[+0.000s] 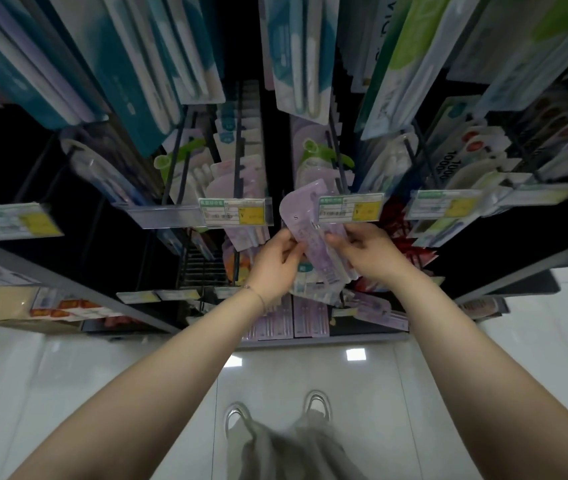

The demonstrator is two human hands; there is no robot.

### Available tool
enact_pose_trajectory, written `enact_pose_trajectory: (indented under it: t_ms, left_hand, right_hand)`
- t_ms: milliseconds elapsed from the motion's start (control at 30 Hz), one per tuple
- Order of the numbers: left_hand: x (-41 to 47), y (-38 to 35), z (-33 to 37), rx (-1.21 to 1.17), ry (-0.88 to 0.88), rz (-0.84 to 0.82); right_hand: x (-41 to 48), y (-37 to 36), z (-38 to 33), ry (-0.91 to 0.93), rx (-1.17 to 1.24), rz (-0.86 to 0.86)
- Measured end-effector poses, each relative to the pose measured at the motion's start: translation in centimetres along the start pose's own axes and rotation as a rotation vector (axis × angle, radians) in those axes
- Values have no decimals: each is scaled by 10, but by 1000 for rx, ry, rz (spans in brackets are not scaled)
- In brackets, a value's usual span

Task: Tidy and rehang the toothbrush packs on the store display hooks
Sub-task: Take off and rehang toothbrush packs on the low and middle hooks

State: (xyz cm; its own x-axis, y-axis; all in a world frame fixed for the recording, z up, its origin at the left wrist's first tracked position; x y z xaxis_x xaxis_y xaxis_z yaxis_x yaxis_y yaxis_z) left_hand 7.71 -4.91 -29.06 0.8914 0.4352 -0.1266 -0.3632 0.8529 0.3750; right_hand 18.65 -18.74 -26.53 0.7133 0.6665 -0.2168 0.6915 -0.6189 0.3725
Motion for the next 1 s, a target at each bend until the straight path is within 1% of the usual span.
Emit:
enact_pose_trajectory:
  t_ms: [100,233,367,600,700,800,900,1000]
  left_hand:
    - [7,-4,5,-11,-11,-12]
    - [12,-10,11,-44,-37,-10]
    - [16,-13,17,-49,-57,-22]
    - [14,-16,19,57,-39,-55]
    - [13,-11,18,143,-43,-30]
    - [11,-2,13,191,-15,6]
    - [8,7,10,187,30,70]
    - [11,12,10,201,75,124]
  right_hand:
    - [0,8,-3,16,53,12]
    - [1,17,-4,47,65,46]
    - [2,22,-3,25,87,70]
    - [2,21,18,13,103,90]
    - [2,20,19,5,121,79]
    - [4,24,25,-33,74,95]
    - [10,28,28,-52,73,177]
    - [17,30,19,10,53,256]
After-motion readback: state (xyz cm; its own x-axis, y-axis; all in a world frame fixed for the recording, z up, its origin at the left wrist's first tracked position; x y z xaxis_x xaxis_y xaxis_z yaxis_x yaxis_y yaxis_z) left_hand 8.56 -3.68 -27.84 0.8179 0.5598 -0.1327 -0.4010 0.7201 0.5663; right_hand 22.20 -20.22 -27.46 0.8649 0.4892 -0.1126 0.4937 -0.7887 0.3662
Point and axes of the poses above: each hand's wrist, its own x-axis towards the middle knuckle, its own y-axis out of the back of the hand, z = x × y, the point moved 1 cm from there along x, towards the middle knuckle, and after that the axes turned 6 degrees about x, right-handed, at the moved point
